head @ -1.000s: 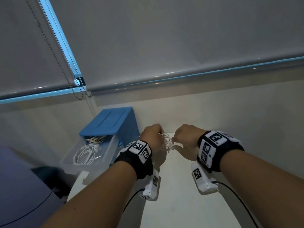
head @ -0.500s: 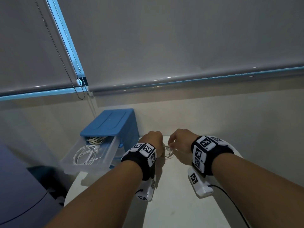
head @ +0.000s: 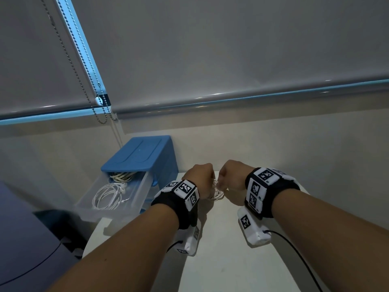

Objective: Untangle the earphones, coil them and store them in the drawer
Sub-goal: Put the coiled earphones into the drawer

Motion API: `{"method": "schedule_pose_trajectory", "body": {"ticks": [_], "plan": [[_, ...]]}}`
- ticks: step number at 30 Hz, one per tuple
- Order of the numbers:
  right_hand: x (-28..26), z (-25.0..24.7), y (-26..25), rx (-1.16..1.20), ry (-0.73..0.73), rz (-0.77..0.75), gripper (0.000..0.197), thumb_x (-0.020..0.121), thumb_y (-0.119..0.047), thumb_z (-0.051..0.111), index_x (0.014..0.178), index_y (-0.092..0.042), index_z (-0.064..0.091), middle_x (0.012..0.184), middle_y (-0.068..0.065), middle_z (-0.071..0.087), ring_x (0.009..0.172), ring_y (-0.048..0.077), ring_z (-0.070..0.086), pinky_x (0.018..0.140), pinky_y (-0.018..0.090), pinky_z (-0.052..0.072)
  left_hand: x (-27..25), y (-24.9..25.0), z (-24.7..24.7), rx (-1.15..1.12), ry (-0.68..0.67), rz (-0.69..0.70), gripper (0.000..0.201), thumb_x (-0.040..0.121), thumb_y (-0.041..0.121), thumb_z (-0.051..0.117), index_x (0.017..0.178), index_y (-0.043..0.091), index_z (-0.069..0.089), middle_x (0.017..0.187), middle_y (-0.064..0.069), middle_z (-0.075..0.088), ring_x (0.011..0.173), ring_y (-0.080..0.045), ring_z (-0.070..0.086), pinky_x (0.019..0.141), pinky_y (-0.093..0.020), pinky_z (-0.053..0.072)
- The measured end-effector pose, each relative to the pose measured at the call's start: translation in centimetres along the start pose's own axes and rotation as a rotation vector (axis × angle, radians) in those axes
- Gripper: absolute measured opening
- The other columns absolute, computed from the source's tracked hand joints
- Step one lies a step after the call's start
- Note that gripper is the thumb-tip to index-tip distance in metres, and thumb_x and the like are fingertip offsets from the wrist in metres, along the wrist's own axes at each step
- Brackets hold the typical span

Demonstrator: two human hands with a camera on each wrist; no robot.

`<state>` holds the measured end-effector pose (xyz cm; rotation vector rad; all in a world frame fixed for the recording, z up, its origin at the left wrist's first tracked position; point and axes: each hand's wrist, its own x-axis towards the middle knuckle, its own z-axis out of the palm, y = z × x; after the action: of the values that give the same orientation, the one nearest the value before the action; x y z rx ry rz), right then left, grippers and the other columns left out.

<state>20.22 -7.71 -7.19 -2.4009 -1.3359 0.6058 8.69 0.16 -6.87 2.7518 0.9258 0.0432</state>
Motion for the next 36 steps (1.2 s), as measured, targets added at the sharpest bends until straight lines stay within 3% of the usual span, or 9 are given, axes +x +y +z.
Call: {"method": "schedule_pose_trajectory", "body": {"ticks": [5,10,14,17,20,22,25,30,36], "plan": [[-0.9,0.1,0.5,0.097,-0.013,0.015,0.015,0.089,-0.016,0.074,0.097,-0.004,0.078,0.104,0.015,0.076,0.104,0.029,0.07,0.089,0.036,0.055,-0.7,-0.1,0.1,-0.097,-0.019,0.026,0.019,0.097,0.013,0.059,0.116,0.016,0.062,0.122,-0.009,0.067,0.108,-0.026,0.064,0.09,-0.035,0.054],[-1.3,0.3,0.6,0.115,-0.014,0.013,0.022,0.085,-0.017,0.075,0.099,0.001,0.076,0.104,0.016,0.076,0.097,0.029,0.069,0.085,0.037,0.054,-1.2,0.2,0.0,-0.001,-0.103,0.067,0.04,0.092,0.013,0.068,0.132,0.013,0.063,0.134,-0.008,0.063,0.122,-0.027,0.06,0.095,-0.03,0.048],[-1.7,-0.1,0.7,0.121,-0.038,0.005,0.021,0.087,-0.015,0.07,0.098,0.002,0.075,0.102,0.017,0.075,0.087,0.022,0.064,0.079,0.034,0.051,-1.0,0.2,-0.2,-0.085,0.008,0.04,0.031,0.092,0.009,0.066,0.123,0.014,0.068,0.127,-0.007,0.065,0.115,-0.025,0.063,0.09,-0.028,0.048],[-2.3,-0.9,1.0,0.266,-0.033,-0.053,0.014,0.091,-0.011,0.067,0.098,-0.002,0.075,0.088,0.009,0.073,0.082,0.019,0.067,0.079,0.029,0.056,-0.9,0.4,-0.9,-0.248,0.091,0.019,0.025,0.091,0.009,0.067,0.115,0.017,0.066,0.106,-0.007,0.066,0.1,-0.024,0.068,0.083,-0.028,0.052],[-3.3,-2.0,1.0,0.45,-0.012,-0.084,0.012,0.093,-0.005,0.065,0.086,-0.006,0.076,0.08,0.009,0.073,0.075,0.016,0.071,0.06,0.019,0.05,-0.8,0.8,-1.7,-0.318,0.124,0.044,0.022,0.089,0.008,0.069,0.106,0.02,0.064,0.098,-0.005,0.066,0.089,-0.022,0.067,0.076,-0.027,0.05],[-3.9,-2.4,1.1,0.511,-0.025,-0.08,0.014,0.092,-0.009,0.067,0.08,-0.01,0.074,0.083,0.01,0.076,0.086,0.021,0.076,0.064,0.022,0.047,-1.0,1.1,-2.2,-0.348,0.136,0.052,0.021,0.089,0.01,0.071,0.102,0.024,0.062,0.098,-0.005,0.067,0.085,-0.02,0.065,0.074,-0.026,0.049],[-4.8,-2.9,1.0,0.505,-0.051,-0.096,0.006,0.091,-0.015,0.073,0.089,-0.009,0.072,0.095,0.012,0.079,0.095,0.02,0.076,0.073,0.027,0.053,-1.6,1.4,-2.8,-0.405,0.157,0.054,0.019,0.089,0.013,0.072,0.101,0.025,0.063,0.096,-0.005,0.07,0.081,-0.018,0.067,0.071,-0.026,0.051],[-6.0,-5.1,0.1,0.421,0.02,-0.106,0.014,0.092,-0.014,0.072,0.093,0.0,0.073,0.094,0.015,0.078,0.075,0.014,0.069,0.062,0.024,0.049,-3.2,2.3,-4.5,-0.54,0.197,0.041,0.014,0.094,0.011,0.061,0.105,0.018,0.067,0.094,-0.007,0.07,0.077,-0.019,0.071,0.072,-0.035,0.063],[-8.3,-9.0,-2.7,0.424,0.024,-0.163,0.011,0.092,-0.007,0.071,0.083,-0.002,0.071,0.072,0.014,0.069,0.065,0.018,0.064,0.059,0.025,0.051,-6.0,3.1,-8.1,-0.695,0.085,0.056,0.023,0.096,0.02,0.066,0.118,0.013,0.066,0.108,-0.008,0.073,0.089,-0.018,0.069,0.076,-0.033,0.058]]}}
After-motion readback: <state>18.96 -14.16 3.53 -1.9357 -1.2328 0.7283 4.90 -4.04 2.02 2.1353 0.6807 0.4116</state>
